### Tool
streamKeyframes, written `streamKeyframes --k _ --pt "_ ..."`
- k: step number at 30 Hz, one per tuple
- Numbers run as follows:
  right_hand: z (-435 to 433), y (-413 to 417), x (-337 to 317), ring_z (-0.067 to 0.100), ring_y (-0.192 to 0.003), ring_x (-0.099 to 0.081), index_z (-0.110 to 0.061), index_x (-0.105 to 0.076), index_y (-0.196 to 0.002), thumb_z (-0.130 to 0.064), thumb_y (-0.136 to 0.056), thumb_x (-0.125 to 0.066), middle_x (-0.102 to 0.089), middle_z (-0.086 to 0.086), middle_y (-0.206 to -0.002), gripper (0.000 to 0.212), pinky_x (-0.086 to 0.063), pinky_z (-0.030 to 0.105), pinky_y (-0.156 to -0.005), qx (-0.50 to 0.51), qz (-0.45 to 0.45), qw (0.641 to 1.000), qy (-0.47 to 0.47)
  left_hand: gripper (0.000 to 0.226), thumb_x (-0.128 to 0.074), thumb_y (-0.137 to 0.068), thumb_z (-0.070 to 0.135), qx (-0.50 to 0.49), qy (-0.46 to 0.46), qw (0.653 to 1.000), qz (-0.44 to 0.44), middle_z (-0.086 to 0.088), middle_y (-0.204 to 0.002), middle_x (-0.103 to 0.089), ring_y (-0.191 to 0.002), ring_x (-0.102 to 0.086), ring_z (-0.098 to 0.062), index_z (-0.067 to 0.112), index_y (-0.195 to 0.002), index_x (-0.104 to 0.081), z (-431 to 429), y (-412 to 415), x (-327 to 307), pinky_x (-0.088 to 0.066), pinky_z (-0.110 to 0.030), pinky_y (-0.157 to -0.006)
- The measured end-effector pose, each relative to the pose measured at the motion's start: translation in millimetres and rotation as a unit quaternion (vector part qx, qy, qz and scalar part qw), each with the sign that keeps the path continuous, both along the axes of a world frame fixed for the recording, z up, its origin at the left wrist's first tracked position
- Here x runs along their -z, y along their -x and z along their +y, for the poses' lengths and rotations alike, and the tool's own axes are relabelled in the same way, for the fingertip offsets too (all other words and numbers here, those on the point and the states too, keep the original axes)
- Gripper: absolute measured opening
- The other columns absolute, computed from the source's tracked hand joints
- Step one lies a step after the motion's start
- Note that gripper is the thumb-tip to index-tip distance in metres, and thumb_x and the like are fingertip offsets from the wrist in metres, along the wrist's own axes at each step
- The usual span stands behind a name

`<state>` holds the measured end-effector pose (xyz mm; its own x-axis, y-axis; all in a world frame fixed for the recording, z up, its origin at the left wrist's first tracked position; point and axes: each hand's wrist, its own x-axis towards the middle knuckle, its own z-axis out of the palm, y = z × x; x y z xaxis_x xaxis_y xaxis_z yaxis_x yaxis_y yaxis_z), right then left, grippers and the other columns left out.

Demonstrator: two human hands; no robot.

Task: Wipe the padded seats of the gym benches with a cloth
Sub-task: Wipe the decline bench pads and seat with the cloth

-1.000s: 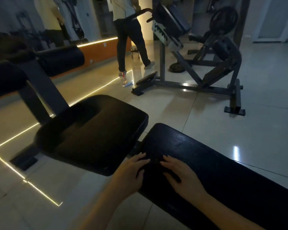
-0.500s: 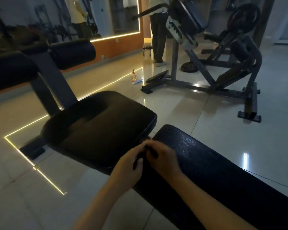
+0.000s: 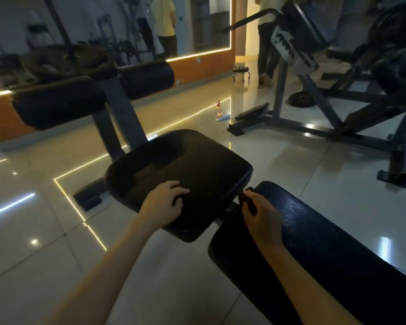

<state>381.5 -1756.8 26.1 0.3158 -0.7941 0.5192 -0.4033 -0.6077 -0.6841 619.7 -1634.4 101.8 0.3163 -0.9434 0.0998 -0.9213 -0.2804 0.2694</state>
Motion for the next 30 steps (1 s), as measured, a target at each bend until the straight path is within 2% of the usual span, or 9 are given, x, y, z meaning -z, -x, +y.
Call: streamKeyframes --k 2,5,7,10,13,18,22,26,30 --pt "10.5 -6.9 -2.2 0.016 -0.099 -0.07 -0.015 -0.066 -0.123 -0.007 -0.088 -0.07 -0.071 0.005 -0.115 0.036 -0.058 0.031 -0.088 -0.044 0.0 0.999 0.005 0.045 -0.043 -0.101 0.04 -0.052 -0.057 0.997 -0.011 -0.002 -0.161 -0.023 -0.148 -0.019 -0.028 0.04 -0.145 -0.04 5.4 -36.3 2.4 -0.021 -0.048 -0.12" --pt "18.7 -32.0 -11.3 0.011 -0.101 -0.069 -0.017 -0.066 -0.125 -0.012 -0.088 -0.07 -0.07 0.002 -0.119 0.037 -0.055 0.019 -0.088 -0.13 0.015 0.99 0.042 0.056 -0.021 -0.1 0.059 -0.1 -0.139 0.985 -0.027 -0.003 -0.165 0.004 -0.15 0.008 -0.03 0.047 -0.153 -0.006 7.3 -55.8 21.3 0.004 -0.05 -0.121" --pt "19.5 -62.8 -19.3 0.013 -0.106 -0.068 -0.014 -0.066 -0.125 -0.014 -0.09 -0.068 -0.07 0.004 -0.121 0.035 -0.054 0.024 -0.092 -0.116 0.011 0.992 0.05 0.057 -0.014 -0.099 0.061 -0.095 -0.142 0.985 -0.029 -0.002 -0.164 0.01 -0.15 0.014 -0.029 0.047 -0.152 0.003 5.0 -56.2 27.4 0.009 -0.05 -0.12" --pt "38.9 -100.6 -20.5 0.013 -0.104 -0.069 -0.013 -0.067 -0.122 -0.013 -0.091 -0.068 -0.071 0.004 -0.117 0.031 -0.047 0.017 -0.094 -0.072 0.025 0.997 0.032 0.059 -0.015 -0.099 0.062 -0.094 -0.176 0.98 -0.01 -0.001 -0.164 0.015 -0.149 0.016 -0.029 0.047 -0.152 0.005 4.3 -62.0 20.8 0.009 -0.049 -0.119" --pt "71.9 -112.1 -13.0 0.008 -0.102 -0.069 -0.014 -0.069 -0.119 -0.013 -0.088 -0.072 -0.073 0.0 -0.113 0.031 -0.038 0.008 -0.092 -0.095 0.058 0.992 0.058 0.06 -0.017 -0.099 0.063 -0.087 -0.187 0.979 -0.006 -0.002 -0.163 0.016 -0.149 0.017 -0.03 0.047 -0.152 0.006 4.3 -65.1 17.8 0.01 -0.05 -0.119" --pt "102.9 -114.3 0.4 0.012 -0.106 -0.069 -0.015 -0.072 -0.116 -0.012 -0.082 -0.078 -0.074 0.001 -0.112 0.035 -0.057 0.026 -0.089 -0.19 0.081 0.97 0.132 0.059 -0.02 -0.1 0.062 -0.088 -0.183 0.979 0.002 -0.002 -0.164 0.012 -0.15 0.013 -0.03 0.047 -0.153 0.001 3.1 -64.8 14.5 0.008 -0.05 -0.118" --pt "84.4 -101.2 -0.5 0.01 -0.114 -0.065 -0.017 -0.07 -0.12 -0.016 -0.087 -0.069 -0.07 0.001 -0.121 0.033 -0.055 0.025 -0.093 -0.286 0.142 0.922 0.219 0.06 -0.022 -0.099 0.063 -0.074 -0.181 0.981 0.01 -0.002 -0.165 0.01 -0.15 0.012 -0.03 0.047 -0.153 -0.002 6.9 -66.9 12.4 0.007 -0.05 -0.119" --pt "32.3 -91.8 -14.5 0.012 -0.111 -0.066 -0.016 -0.064 -0.126 -0.015 -0.092 -0.062 -0.068 0.003 -0.124 0.034 -0.049 0.018 -0.095 -0.138 0.078 0.983 0.095 0.06 -0.02 -0.098 0.064 -0.067 -0.174 0.982 0.012 -0.001 -0.164 0.011 -0.15 0.014 -0.029 0.047 -0.152 0.0 7.2 -66.6 13.0 0.008 -0.05 -0.119" --pt "35.0 -95.1 -19.3 0.015 -0.106 -0.068 -0.012 -0.066 -0.123 -0.009 -0.088 -0.069 -0.07 0.005 -0.12 0.035 -0.044 0.017 -0.093 -0.079 0.074 0.992 0.062 0.059 -0.019 -0.099 0.064 -0.073 -0.172 0.982 0.003 -0.001 -0.164 0.012 -0.149 0.015 -0.029 0.049 -0.152 0.002 8.2 -67.6 16.5 0.01 -0.05 -0.118"
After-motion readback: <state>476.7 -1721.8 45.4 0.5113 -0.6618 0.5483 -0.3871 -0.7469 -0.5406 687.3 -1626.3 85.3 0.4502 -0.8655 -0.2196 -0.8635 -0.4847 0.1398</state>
